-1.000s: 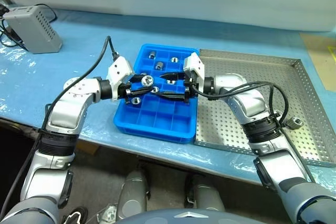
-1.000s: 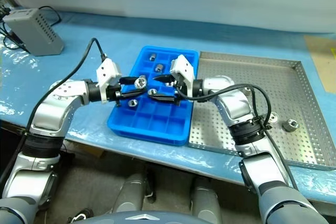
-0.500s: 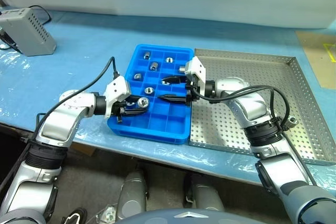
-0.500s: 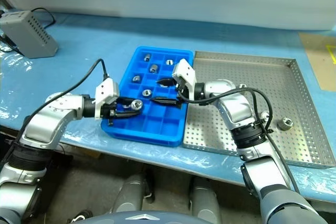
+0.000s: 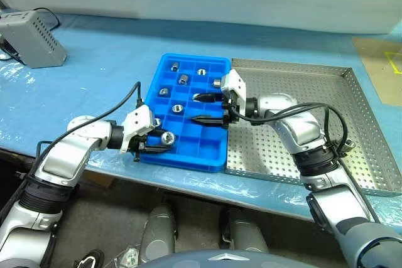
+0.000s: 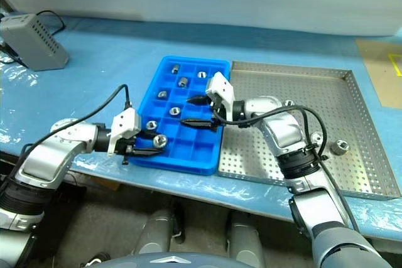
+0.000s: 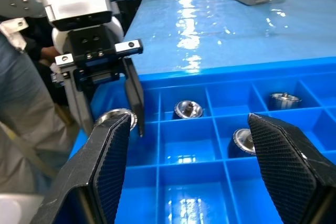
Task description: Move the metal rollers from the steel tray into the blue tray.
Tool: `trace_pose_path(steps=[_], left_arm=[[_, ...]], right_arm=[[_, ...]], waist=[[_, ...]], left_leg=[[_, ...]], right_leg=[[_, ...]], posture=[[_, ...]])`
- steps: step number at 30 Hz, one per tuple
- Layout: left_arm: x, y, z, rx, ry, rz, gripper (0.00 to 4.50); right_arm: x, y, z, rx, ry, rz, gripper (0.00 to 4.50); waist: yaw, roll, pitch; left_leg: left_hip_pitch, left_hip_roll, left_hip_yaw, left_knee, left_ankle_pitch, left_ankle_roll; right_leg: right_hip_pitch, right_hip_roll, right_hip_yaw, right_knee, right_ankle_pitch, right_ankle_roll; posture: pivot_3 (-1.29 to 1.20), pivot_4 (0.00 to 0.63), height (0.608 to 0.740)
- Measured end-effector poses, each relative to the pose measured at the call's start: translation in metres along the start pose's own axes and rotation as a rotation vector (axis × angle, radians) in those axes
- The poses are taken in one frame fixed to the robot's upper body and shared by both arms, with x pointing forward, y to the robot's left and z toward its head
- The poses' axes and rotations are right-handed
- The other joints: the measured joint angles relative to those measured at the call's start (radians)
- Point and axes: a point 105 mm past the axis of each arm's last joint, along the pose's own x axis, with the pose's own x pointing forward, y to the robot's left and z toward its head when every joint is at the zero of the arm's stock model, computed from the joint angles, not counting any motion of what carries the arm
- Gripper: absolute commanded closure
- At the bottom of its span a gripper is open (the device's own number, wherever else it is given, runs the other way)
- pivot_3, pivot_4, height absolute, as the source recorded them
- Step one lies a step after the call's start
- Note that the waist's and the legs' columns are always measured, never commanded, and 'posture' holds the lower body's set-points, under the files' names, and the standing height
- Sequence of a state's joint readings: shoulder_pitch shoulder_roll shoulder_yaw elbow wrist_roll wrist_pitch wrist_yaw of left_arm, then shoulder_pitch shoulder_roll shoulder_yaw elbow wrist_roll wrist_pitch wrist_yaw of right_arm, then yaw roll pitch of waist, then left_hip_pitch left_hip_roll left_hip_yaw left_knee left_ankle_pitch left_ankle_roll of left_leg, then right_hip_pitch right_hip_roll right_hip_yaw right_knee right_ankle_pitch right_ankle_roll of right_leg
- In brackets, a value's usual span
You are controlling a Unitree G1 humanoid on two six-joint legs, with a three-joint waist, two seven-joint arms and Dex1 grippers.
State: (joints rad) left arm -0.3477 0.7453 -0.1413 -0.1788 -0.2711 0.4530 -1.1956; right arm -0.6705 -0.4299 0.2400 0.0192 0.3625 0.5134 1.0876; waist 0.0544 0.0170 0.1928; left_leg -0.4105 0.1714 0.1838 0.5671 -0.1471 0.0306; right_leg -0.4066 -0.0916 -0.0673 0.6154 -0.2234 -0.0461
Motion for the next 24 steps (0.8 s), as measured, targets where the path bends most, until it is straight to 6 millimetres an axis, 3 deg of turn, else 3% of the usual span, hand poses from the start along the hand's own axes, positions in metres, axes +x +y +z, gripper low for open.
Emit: trace_pose_path(steps=[11, 19, 24], left_arm=[[0.0001, -0.0016, 0.0008, 0.012, 0.009, 0.013, 2.76], [-0.0009, 0.001, 0.0036, 0.013, 0.011, 0.022, 0.14], [-0.0025, 0.006, -0.0001, 0.033, 0.0, 0.035, 0.14]], right_arm=[[0.0001, 0.0078, -0.0041, 0.014, 0.022, 0.053, 0.87], [-0.0002, 0.0068, -0.0046, 0.007, 0.028, 0.045, 0.87], [-0.0005, 0.0062, -0.0049, 0.003, 0.032, 0.04, 0.87]], waist=[[-0.004, 0.0, 0.0], [-0.005, 0.0, 0.0], [-0.005, 0.0, 0.0]], left_leg=[[0.001, 0.0, 0.0, 0.0, 0.0, 0.0], [0.002, 0.0, 0.0, 0.0, 0.0, 0.0], [0.005, 0.0, 0.0, 0.0, 0.0, 0.0]], right_leg=[[0.0, 0.0, 0.0, 0.0, 0.0, 0.0], [0.001, 0.0, 0.0, 0.0, 0.0, 0.0], [0.004, 0.0, 0.001, 0.001, 0.0, 0.0]], posture=[[-0.05, 0.15, 0.74], [-0.05, 0.15, 0.74], [-0.06, 0.15, 0.74]])
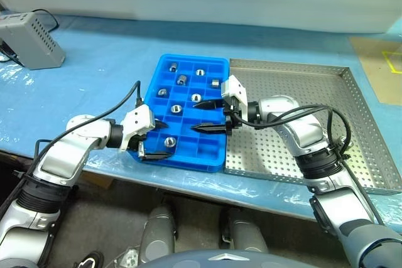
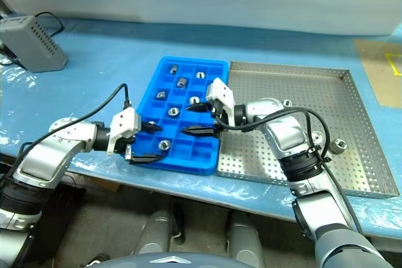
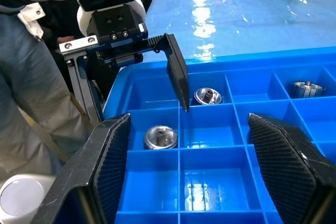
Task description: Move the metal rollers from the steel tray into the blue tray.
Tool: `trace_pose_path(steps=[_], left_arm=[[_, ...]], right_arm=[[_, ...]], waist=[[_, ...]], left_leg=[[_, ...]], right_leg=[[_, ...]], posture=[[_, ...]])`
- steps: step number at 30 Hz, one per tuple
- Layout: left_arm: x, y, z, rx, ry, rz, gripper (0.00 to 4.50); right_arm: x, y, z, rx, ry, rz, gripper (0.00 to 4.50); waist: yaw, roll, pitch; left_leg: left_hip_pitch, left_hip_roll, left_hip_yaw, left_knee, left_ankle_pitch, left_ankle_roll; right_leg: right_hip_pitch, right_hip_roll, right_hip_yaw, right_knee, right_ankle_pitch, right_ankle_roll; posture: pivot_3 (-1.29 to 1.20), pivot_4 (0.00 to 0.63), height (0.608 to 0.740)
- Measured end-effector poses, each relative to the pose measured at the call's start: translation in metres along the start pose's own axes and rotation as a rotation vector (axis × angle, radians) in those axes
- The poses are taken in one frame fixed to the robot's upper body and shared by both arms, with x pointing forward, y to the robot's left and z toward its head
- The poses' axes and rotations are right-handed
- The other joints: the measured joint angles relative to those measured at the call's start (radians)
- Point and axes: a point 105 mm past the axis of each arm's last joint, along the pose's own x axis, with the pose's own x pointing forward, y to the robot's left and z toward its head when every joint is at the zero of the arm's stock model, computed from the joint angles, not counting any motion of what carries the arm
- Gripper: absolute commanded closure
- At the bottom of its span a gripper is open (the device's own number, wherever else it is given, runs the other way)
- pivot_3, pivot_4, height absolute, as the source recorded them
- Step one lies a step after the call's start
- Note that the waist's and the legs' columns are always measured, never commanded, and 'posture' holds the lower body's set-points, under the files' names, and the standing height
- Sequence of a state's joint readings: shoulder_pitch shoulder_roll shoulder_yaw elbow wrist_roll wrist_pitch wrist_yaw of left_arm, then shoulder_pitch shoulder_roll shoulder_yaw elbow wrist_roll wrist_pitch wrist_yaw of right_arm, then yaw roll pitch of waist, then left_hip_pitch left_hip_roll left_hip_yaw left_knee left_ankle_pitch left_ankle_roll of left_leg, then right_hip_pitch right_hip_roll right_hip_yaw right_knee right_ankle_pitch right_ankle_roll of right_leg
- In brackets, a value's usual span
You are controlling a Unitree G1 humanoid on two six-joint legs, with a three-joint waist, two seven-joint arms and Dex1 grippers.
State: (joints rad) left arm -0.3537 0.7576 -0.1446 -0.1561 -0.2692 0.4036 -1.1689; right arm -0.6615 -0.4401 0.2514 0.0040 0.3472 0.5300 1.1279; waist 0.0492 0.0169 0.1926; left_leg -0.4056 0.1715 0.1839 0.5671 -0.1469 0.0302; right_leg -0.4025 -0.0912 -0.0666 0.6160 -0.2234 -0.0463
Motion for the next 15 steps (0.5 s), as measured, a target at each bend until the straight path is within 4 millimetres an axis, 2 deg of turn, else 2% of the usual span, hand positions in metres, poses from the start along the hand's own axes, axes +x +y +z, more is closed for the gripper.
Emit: trace_pose_path(steps=[5, 8, 12, 15], left_arm=[[0.002, 0.016, 0.005, -0.021, -0.039, 0.055, 0.14], [0.002, 0.028, 0.028, 0.004, -0.12, 0.083, 0.14], [0.004, 0.038, 0.057, 0.005, -0.228, 0.108, 0.14], [0.021, 0.038, 0.079, -0.029, -0.323, 0.086, 0.14]], right_arm=[[-0.002, -0.002, -0.001, -0.007, 0.01, -0.018, 0.87], [-0.014, -0.011, -0.003, -0.017, 0.026, -0.073, 0.87], [-0.043, -0.037, -0.007, -0.009, 0.024, -0.24, 0.87], [-0.07, -0.072, -0.016, -0.01, 0.026, -0.468, 0.87]], waist=[[0.001, 0.0, 0.0], [0.005, 0.0, 0.0], [0.001, -0.001, 0.0], [-0.002, -0.001, 0.0]], left_leg=[[0.0, 0.0, 0.0, 0.001, 0.0, -0.001], [0.0, 0.0, 0.0, 0.002, 0.0, -0.001], [0.0, -0.001, 0.0, 0.003, 0.0, 0.0], [0.0, -0.001, 0.001, 0.004, 0.0, 0.0]], right_leg=[[0.0, 0.0, 0.0, 0.001, 0.001, -0.001], [0.001, 0.0, 0.001, 0.001, 0.001, -0.001], [0.001, 0.0, 0.001, 0.002, 0.001, -0.001], [0.001, 0.0, 0.001, 0.002, 0.001, -0.001]], posture=[[-0.09, 0.15, 0.74], [-0.1, 0.15, 0.74], [-0.12, 0.15, 0.74], [-0.14, 0.15, 0.74]])
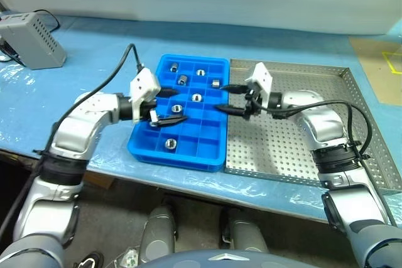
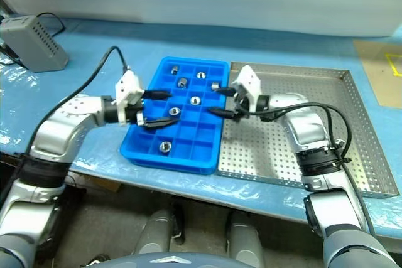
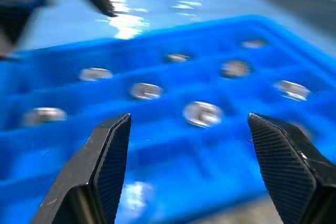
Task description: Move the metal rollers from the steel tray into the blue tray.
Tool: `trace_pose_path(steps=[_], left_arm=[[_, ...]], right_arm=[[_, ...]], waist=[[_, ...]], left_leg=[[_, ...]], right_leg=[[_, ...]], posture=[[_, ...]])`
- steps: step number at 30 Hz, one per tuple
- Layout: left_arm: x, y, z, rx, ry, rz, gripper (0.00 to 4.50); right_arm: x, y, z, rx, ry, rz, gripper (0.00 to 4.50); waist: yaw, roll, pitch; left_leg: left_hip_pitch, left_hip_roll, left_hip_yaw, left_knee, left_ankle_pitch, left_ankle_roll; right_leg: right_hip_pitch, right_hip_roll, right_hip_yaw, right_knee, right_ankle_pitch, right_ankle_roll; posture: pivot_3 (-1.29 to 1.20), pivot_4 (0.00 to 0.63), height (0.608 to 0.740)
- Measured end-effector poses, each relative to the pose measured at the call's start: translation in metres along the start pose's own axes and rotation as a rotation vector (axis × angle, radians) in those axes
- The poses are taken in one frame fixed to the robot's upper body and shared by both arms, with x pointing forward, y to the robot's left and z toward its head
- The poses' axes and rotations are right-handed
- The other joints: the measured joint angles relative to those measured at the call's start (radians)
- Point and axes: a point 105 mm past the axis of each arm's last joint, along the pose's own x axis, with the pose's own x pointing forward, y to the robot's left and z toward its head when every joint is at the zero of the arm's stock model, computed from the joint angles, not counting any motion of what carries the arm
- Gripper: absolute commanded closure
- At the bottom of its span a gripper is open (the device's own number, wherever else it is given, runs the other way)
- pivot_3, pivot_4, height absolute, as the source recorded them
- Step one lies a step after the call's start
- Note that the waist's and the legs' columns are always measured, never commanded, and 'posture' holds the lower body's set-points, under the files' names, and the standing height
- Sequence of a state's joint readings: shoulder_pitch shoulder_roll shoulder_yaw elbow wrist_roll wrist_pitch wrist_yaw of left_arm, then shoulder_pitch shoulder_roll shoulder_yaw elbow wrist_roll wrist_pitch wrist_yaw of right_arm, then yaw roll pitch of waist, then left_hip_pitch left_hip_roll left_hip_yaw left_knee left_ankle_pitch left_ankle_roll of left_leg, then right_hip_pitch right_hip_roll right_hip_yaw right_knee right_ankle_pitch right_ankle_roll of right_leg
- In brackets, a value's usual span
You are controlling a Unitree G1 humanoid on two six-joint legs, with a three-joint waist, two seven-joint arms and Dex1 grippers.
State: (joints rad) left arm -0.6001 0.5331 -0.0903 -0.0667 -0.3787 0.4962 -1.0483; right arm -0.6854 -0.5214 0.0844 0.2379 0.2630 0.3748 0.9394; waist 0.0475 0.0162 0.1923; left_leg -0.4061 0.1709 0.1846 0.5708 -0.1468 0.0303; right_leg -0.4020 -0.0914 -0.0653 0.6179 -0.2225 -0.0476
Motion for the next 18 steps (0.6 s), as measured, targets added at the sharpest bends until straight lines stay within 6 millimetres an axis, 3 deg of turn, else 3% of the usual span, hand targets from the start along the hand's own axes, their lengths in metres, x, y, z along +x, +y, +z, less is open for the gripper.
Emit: trace_pose_path(steps=[5, 9, 18], left_arm=[[0.023, -0.013, -0.004, -0.057, -0.016, -0.062, 0.14], [0.035, -0.012, -0.003, -0.081, -0.028, -0.072, 0.14], [0.042, -0.013, 0.0, -0.083, -0.043, -0.074, 0.14]], right_arm=[[-0.026, -0.054, -0.025, -0.011, 0.062, -0.302, 0.87], [-0.039, -0.079, -0.041, -0.019, 0.108, -0.47, 0.87], [-0.049, -0.089, -0.074, 0.012, 0.187, -0.574, 0.87]], waist=[[-0.009, 0.0, 0.0], [-0.016, 0.0, 0.0], [-0.029, 0.0, 0.0]], left_leg=[[-0.001, 0.001, 0.001, 0.0, 0.0, 0.001], [-0.002, 0.001, 0.001, 0.0, 0.0, 0.001], [-0.003, 0.001, 0.001, 0.004, -0.002, 0.003]], right_leg=[[-0.002, 0.001, 0.0, 0.0, 0.0, 0.0], [-0.003, 0.002, 0.0, 0.0, 0.0, 0.0], [-0.003, 0.002, 0.0, 0.001, 0.0, 0.0]], posture=[[-0.16, 0.15, 0.74], [-0.17, 0.15, 0.74], [-0.16, 0.15, 0.74]])
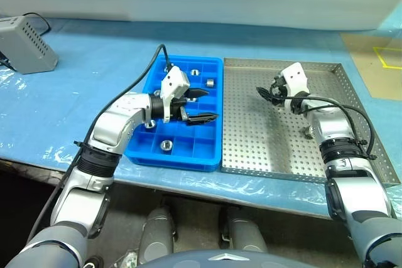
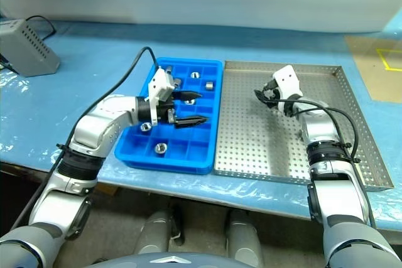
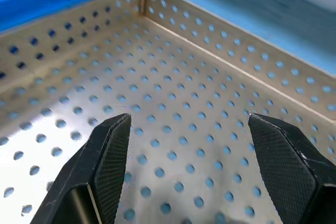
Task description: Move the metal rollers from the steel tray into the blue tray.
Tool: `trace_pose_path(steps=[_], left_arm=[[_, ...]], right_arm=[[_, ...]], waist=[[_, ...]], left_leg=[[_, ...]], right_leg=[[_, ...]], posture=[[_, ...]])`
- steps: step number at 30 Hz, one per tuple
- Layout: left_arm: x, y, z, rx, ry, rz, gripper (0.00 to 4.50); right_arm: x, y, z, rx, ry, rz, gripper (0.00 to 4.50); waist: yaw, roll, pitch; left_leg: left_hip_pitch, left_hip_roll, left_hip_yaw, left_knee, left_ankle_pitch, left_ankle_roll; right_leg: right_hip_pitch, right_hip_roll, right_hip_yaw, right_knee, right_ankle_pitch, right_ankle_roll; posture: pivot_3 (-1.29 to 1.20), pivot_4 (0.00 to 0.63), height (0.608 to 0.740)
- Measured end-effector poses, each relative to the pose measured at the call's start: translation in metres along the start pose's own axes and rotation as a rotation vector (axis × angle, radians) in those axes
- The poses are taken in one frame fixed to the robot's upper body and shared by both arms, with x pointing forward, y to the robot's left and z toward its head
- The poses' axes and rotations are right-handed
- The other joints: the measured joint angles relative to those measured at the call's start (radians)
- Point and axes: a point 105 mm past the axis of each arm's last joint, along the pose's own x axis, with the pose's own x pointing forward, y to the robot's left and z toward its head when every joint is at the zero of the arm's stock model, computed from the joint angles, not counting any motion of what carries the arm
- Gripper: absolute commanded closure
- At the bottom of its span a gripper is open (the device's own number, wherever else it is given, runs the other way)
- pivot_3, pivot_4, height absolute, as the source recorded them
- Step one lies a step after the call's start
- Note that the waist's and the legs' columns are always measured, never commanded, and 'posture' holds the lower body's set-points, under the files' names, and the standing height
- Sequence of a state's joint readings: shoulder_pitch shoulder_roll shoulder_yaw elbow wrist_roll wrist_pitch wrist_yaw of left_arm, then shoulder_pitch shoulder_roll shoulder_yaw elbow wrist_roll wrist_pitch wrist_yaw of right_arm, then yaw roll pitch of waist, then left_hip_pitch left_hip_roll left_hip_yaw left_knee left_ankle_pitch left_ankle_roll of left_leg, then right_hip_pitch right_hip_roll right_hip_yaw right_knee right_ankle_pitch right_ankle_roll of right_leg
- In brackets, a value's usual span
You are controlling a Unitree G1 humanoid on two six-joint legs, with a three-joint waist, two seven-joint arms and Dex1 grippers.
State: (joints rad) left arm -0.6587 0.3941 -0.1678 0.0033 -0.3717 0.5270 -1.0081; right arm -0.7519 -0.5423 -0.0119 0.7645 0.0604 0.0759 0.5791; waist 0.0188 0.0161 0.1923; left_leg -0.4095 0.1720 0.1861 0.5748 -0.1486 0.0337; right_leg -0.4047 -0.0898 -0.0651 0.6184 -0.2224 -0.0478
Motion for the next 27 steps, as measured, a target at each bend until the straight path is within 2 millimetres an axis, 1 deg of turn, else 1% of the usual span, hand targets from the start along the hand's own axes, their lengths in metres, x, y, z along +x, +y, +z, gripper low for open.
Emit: trace_pose_path(steps=[3, 6, 8, 13, 16, 19, 21, 22, 23, 27], left_arm=[[0.0, 0.0, -0.001, -0.001, 0.001, 0.005, 0.14], [-0.002, -0.001, -0.005, -0.009, 0.007, 0.011, 0.14], [-0.003, -0.001, -0.006, -0.011, 0.012, 0.014, 0.14], [-0.003, -0.001, -0.007, -0.009, 0.017, 0.018, 0.14], [-0.001, -0.001, -0.008, -0.009, 0.022, 0.015, 0.12], [0.0, -0.002, -0.009, -0.009, 0.027, 0.011, 0.12], [0.0, -0.003, -0.009, -0.009, 0.029, 0.009, 0.12], [0.0, -0.003, -0.009, -0.009, 0.029, 0.008, 0.12], [0.0, -0.003, -0.009, -0.009, 0.03, 0.008, 0.12], [-0.001, -0.002, -0.01, -0.008, 0.036, 0.011, 0.12]], right_arm=[[-0.001, -0.008, -0.017, 0.017, 0.052, -0.046, 0.87], [-0.004, -0.015, -0.029, 0.015, 0.089, -0.077, 0.87], [-0.005, -0.015, -0.033, 0.016, 0.101, -0.08, 0.87], [-0.005, -0.014, -0.034, 0.015, 0.095, -0.072, 0.87], [-0.005, -0.012, -0.035, 0.025, 0.092, -0.05, 1.42], [-0.007, -0.007, -0.036, 0.026, 0.087, -0.02, 2.45], [-0.007, -0.007, -0.037, 0.028, 0.089, -0.022, 2.45], [-0.007, -0.007, -0.037, 0.032, 0.09, -0.023, 2.7], [-0.008, -0.007, -0.037, 0.036, 0.087, -0.023, 2.82], [-0.009, -0.006, -0.037, 0.031, 0.085, -0.023, 2.81]], waist=[[-0.001, 0.0, 0.0], [-0.001, 0.0, 0.0], [-0.002, 0.0, 0.0], [-0.002, 0.0, 0.0], [-0.003, 0.0, 0.0], [-0.003, 0.0, 0.0], [-0.003, 0.0, 0.0], [-0.003, 0.0, 0.0], [-0.003, 0.0, 0.0], [-0.004, 0.0, 0.0]], left_leg=[[-0.001, 0.0, 0.0, 0.002, -0.001, 0.001], [-0.001, 0.0, 0.0, 0.002, -0.001, 0.001], [-0.001, 0.0, 0.0, 0.002, -0.001, 0.001], [-0.001, 0.0, 0.0, 0.002, -0.001, 0.001], [-0.001, 0.0, 0.0, 0.002, -0.001, 0.001], [-0.001, 0.0, 0.0, 0.002, -0.001, 0.002], [-0.001, 0.0, 0.0, 0.002, -0.001, 0.002], [-0.001, 0.0, 0.0, 0.002, -0.001, 0.002], [-0.001, 0.0, 0.0, 0.002, -0.001, 0.002], [-0.001, 0.0, 0.001, 0.002, -0.001, 0.002]], right_leg=[[0.0, 0.0, 0.0, 0.0, 0.0, 0.0], [0.0, 0.0, 0.0, 0.0, 0.0, 0.0], [0.0, 0.0, 0.0, 0.001, 0.0, 0.0], [0.0, 0.0, 0.0, 0.001, 0.0, 0.0], [0.0, 0.0, 0.0, 0.001, 0.0, 0.0], [0.0, 0.0, 0.0, 0.001, 0.0, 0.0], [0.0, 0.0, 0.0, 0.001, 0.0, 0.0], [0.0, 0.0, 0.0, 0.001, 0.0, 0.0], [0.0, 0.0, 0.0, 0.001, 0.0, 0.0], [0.0, 0.0, 0.0, 0.001, 0.0, 0.0]], posture=[[-0.16, 0.15, 0.74], [-0.16, 0.15, 0.74], [-0.16, 0.15, 0.74], [-0.17, 0.15, 0.74], [-0.18, 0.15, 0.74], [-0.18, 0.15, 0.74], [-0.19, 0.15, 0.74], [-0.2, 0.15, 0.74], [-0.2, 0.15, 0.74], [-0.2, 0.15, 0.74]])
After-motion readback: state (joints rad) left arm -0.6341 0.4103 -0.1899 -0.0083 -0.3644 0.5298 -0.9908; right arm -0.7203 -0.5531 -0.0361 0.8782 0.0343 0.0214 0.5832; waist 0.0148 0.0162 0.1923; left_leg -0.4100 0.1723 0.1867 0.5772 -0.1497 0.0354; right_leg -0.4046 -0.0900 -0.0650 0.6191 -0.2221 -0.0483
